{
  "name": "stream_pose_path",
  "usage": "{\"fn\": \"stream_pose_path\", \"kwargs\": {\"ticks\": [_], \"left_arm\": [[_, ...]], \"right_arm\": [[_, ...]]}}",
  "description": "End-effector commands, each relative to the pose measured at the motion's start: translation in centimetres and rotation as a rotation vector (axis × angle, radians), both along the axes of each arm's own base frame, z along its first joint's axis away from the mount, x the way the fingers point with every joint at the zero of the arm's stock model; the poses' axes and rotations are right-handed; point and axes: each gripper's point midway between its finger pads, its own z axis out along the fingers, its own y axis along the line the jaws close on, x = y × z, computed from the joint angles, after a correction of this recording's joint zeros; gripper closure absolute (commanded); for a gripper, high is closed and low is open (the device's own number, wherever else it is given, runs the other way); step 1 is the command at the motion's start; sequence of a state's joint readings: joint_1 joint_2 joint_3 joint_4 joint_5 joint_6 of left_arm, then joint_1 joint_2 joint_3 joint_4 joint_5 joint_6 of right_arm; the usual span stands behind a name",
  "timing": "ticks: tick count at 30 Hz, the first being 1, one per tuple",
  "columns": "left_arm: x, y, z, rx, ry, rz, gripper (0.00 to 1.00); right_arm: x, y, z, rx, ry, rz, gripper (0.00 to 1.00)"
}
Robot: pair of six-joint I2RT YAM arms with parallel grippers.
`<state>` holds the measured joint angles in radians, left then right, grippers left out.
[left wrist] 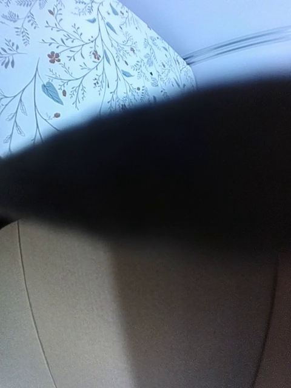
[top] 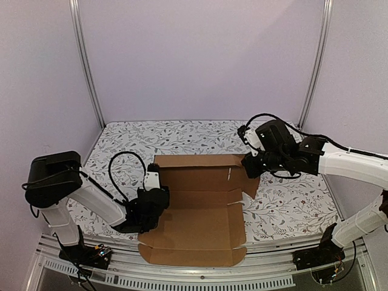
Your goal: Fold the paper box
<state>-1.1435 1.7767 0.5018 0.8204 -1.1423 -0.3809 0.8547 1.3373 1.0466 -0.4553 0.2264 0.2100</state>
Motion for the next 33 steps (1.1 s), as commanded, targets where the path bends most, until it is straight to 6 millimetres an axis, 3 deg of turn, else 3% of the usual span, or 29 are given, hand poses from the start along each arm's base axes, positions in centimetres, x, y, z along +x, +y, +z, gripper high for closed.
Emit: {"fn": "stream_pose_path", "kwargs": {"ticks": [1,14,33], "left_arm": [[-0.7,0.0,-1.1,0.098,0.051,-0.005,1.00],[-1.3,0.1,-1.8,0.092,0.095,0.001,1.00],[-2.3,-0.3,-1.5,0.117,0.074,-0.006,1.00]], "right_arm": [[0.3,1.6,-1.2,0.063,0.039,0.020,1.00],[1.5,3.5,-3.4,0.215,0.079,-0.062,1.00],[2.4,-0.4,-0.1,0.150,-0.087,-0.176,1.00]]}}
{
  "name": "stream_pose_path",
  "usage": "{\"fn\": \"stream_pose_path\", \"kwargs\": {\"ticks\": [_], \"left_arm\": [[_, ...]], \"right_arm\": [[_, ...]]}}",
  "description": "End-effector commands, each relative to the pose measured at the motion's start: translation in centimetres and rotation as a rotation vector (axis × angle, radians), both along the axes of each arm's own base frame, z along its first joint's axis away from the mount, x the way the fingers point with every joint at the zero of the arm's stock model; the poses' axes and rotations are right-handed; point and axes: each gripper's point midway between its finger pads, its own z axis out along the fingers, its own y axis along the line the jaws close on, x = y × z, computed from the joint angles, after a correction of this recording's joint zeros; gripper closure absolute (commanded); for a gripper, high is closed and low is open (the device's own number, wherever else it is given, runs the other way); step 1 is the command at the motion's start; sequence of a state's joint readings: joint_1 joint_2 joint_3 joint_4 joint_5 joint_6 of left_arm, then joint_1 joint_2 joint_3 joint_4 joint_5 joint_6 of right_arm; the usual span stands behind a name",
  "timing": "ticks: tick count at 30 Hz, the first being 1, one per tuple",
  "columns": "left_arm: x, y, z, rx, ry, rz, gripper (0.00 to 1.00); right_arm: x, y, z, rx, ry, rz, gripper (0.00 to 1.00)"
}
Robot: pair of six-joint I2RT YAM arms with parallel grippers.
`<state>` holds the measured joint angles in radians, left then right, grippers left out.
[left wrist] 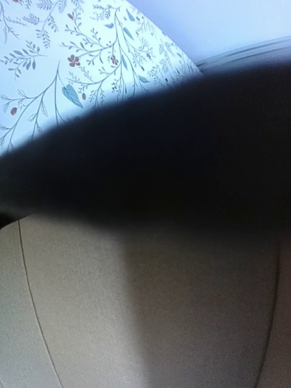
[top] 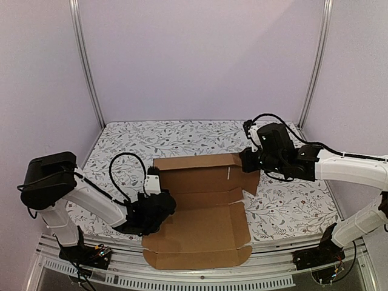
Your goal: Fold the paper box
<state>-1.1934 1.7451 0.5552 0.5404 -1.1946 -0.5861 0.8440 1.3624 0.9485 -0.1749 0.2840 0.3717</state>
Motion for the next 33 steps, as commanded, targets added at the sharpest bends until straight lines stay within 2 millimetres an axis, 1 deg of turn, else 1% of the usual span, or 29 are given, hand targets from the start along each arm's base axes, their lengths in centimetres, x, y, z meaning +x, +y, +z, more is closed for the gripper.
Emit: {"fn": "stream_pose_path", "kwargs": {"ticks": [1,4,9,13,17,20,23,24,26,28,33], "left_arm": [[-1.0,-0.2,-0.9,0.127,0.034,-0.044,1.00],[-1.1,-0.3,-0.8,0.125,0.032,-0.047,1.00],[-1.2,-0.4,-0.7,0.123,0.030,-0.048,1.00],[-1.3,-0.6,-0.5,0.120,0.028,-0.052,1.00],[-1.3,-0.8,-0.4,0.123,0.028,-0.054,1.00],[-1.4,-1.0,-0.4,0.123,0.026,-0.059,1.00],[-1.6,-1.3,-0.4,0.118,0.027,-0.068,1.00],[-1.6,-1.4,-0.5,0.117,0.029,-0.071,1.00],[-1.7,-1.6,-0.7,0.100,0.041,-0.077,1.00],[-1.8,-1.7,-0.9,0.070,0.059,-0.078,1.00],[-2.2,-2.0,-0.7,-0.012,0.097,-0.100,1.00]], "right_arm": [[-0.1,-1.4,-0.4,-0.063,-0.014,-0.027,1.00],[-0.2,-1.5,-1.1,-0.072,-0.002,-0.028,1.00],[-0.7,-1.3,-3.1,-0.075,0.045,-0.020,1.00],[-1.1,0.0,-4.2,-0.021,0.083,0.014,1.00],[-1.5,1.4,-4.2,0.022,0.093,0.036,1.00],[-1.6,2.5,-3.8,0.078,0.097,0.053,1.00],[-1.8,3.5,-2.8,0.148,0.092,0.074,1.00],[-1.7,4.0,-2.1,0.187,0.080,0.080,1.00],[-1.8,4.6,-1.4,0.241,0.074,0.089,1.00],[-1.9,4.9,-0.8,0.294,0.065,0.094,1.00],[-2.5,5.6,1.8,0.443,0.024,0.119,1.00]]}}
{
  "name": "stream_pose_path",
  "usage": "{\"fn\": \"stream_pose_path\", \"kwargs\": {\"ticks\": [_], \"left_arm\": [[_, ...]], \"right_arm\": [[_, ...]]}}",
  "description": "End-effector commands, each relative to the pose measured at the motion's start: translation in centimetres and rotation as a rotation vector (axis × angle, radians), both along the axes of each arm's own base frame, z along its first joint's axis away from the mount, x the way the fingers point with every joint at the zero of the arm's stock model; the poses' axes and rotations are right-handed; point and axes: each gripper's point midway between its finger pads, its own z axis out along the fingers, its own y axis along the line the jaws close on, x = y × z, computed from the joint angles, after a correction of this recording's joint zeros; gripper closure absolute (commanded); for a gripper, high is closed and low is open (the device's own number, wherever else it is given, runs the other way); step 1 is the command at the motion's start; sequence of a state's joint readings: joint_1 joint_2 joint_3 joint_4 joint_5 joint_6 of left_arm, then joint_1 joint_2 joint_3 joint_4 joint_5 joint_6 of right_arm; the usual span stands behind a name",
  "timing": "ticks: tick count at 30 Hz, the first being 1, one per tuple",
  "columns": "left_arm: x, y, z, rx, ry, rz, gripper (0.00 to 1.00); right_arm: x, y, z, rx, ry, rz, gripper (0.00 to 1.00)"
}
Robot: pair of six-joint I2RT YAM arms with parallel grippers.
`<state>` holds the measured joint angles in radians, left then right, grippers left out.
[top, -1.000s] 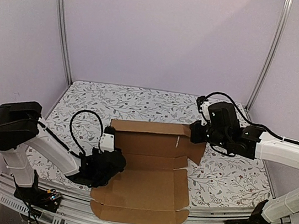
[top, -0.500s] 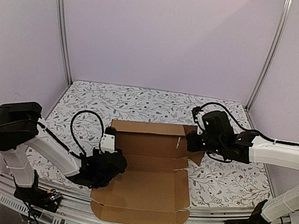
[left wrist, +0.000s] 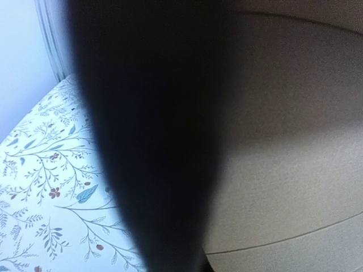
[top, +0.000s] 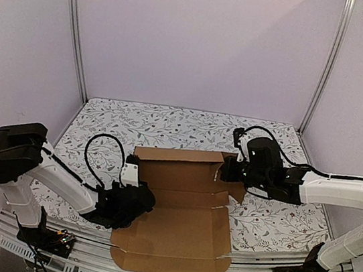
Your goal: Fold the paper box
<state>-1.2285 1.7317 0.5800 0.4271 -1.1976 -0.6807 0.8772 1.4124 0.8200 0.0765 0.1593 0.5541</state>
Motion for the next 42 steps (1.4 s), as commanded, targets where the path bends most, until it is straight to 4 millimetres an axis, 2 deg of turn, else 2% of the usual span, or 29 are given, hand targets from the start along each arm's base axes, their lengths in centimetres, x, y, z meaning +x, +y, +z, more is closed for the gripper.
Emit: {"fn": "stream_pose_path", "kwargs": {"ticks": [1,7,15,21,30,42], "left_arm": [[-1.3,-1.4,-0.5,-0.009,0.082,-0.094,1.00],[-1.7,-1.9,0.3,-0.111,0.107,-0.119,1.00],[-1.8,-2.0,1.9,-0.190,0.100,-0.135,1.00],[-1.5,-1.5,2.9,-0.224,0.090,-0.126,1.00],[-0.4,-0.1,5.1,-0.322,0.079,-0.119,1.00],[-0.1,2.2,8.8,-0.479,0.033,-0.123,1.00]], "right_arm": [[-1.0,2.2,5.7,0.265,-0.091,0.063,1.00],[-2.0,2.7,8.8,0.472,-0.147,0.095,1.00],[-2.9,3.2,10.7,0.530,-0.192,0.129,1.00],[-4.0,3.1,11.0,0.452,-0.203,0.171,1.00],[-7.9,2.3,11.8,0.310,-0.225,0.306,1.00],[-12.2,-1.0,13.9,0.236,-0.304,0.437,1.00]]}}
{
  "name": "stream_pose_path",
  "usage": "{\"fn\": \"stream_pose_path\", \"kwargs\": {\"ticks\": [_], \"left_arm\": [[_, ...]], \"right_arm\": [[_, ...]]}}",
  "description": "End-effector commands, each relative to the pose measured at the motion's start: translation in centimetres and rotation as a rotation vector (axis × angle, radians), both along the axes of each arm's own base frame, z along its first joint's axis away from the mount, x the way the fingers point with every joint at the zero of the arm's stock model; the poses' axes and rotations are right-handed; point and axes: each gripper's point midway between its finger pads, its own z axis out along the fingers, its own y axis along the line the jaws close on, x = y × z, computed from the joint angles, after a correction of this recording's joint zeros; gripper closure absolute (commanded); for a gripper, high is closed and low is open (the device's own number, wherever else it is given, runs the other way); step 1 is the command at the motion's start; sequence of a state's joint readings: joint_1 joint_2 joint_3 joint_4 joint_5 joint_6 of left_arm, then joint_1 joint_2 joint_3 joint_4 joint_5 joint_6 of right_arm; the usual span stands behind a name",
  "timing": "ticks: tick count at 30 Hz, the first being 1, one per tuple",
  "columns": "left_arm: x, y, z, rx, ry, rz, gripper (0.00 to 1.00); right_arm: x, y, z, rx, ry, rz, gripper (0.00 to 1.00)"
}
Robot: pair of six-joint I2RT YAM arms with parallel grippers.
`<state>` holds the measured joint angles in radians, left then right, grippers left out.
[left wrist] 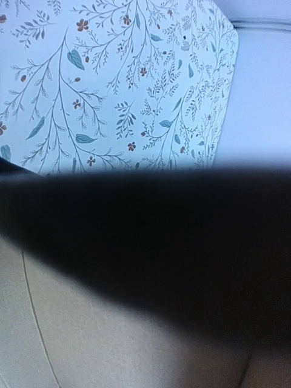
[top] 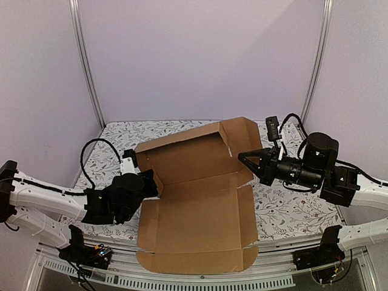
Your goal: Fold the paper box
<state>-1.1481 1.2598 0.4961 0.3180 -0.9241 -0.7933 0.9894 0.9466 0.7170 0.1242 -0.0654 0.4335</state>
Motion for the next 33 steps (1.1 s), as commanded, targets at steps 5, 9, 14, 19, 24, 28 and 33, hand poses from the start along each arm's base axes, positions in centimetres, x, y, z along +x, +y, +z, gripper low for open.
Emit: {"fn": "stream_pose_path", "kwargs": {"ticks": [5,9,14,19,24,28,33], "left_arm": [[0.0,2.2,2.5,-0.117,-0.026,0.010,1.00],[-0.1,2.7,3.7,-0.177,-0.038,-0.009,1.00],[-0.6,2.6,5.1,-0.266,-0.040,-0.051,1.00],[-1.0,3.0,6.2,-0.375,-0.034,-0.078,1.00],[-1.3,3.1,6.6,-0.438,-0.014,-0.095,1.00],[-1.4,3.1,6.6,-0.462,-0.006,-0.098,1.00],[-1.3,3.0,6.7,-0.465,-0.004,-0.102,1.00]], "right_arm": [[-4.0,-2.7,2.4,-0.012,-0.147,0.114,1.00],[-5.5,-3.5,3.5,0.018,-0.209,0.159,1.00],[-6.9,-3.2,4.5,0.053,-0.264,0.233,0.99],[-7.1,-2.5,5.2,0.075,-0.293,0.266,0.97],[-6.9,-1.5,6.5,0.094,-0.328,0.288,0.97],[-6.6,-0.5,7.5,0.107,-0.340,0.305,0.98],[-6.1,0.6,8.6,0.132,-0.365,0.309,0.98]]}}
